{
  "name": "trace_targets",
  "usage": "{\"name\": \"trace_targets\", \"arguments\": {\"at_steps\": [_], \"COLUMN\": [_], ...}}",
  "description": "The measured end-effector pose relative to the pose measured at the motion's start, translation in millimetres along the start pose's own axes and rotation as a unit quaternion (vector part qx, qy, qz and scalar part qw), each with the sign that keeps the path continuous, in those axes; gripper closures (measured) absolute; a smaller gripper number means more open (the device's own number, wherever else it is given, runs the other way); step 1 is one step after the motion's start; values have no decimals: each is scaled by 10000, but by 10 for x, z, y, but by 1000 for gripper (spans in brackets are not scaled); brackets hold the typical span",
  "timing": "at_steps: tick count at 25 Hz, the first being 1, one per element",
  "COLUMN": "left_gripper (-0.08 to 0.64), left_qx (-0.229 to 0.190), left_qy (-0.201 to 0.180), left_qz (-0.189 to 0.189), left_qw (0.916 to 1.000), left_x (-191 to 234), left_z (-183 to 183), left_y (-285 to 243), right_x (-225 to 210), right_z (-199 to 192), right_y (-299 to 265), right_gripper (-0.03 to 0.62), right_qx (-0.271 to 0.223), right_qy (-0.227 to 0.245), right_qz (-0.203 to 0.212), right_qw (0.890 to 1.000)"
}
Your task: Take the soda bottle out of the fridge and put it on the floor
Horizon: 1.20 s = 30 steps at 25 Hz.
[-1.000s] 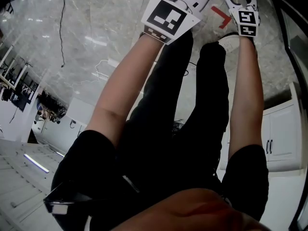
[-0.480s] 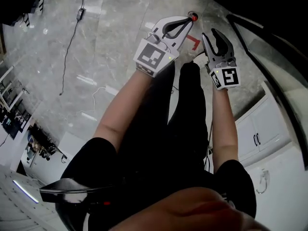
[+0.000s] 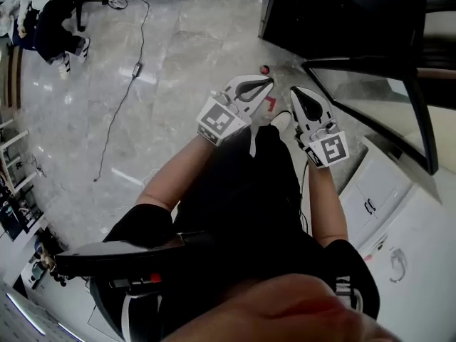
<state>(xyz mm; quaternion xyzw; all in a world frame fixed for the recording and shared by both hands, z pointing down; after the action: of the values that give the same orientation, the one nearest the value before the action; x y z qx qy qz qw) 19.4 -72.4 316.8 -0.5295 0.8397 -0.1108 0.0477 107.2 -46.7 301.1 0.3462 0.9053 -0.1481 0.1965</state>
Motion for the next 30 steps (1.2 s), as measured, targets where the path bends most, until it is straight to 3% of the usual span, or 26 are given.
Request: {"name": "trace_targets", "arguments": {"at_steps": [6,9,12,22,30], "left_gripper": [560,559,560,558,560], "left_qx": [-172,-319,-408,-779,-833], "left_qy": [-426,-730,-751,-865,-907], "left_qz": [-384,-540,-503,-363,-368], "left_qw": [9982,9954,9951,9925,9917], "left_x": [-383,-519,-565,-428,-376], "left_z": [911,1211,1449,2038,1949], "left_y": [275,415,543,579,464], "right_x": [664,892,1042,1163,1019], "right_z": [616,866,1108,1744,1584], "right_y": [366,493,543,461,382], "right_gripper": [579,578,578,580,580], "right_qx": [100,76,-20,-246,-227], "right_qy": [186,302,332,681,740], "right_qz": [383,450,551,661,692], "right_qw": [9990,9985,9979,9952,9946]}}
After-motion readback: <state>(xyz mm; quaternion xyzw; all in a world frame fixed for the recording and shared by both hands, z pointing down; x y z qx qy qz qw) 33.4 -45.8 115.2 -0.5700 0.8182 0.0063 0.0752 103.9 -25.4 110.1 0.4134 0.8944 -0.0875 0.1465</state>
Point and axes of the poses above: the fingertips, and each gripper's own axes: y backward along the fingers, x to its left, z out of its top, the point moved 3 cm from there along y, backward along the fingers, and after that the axes turned 14 degrees about -y, right-handed, at the moved point
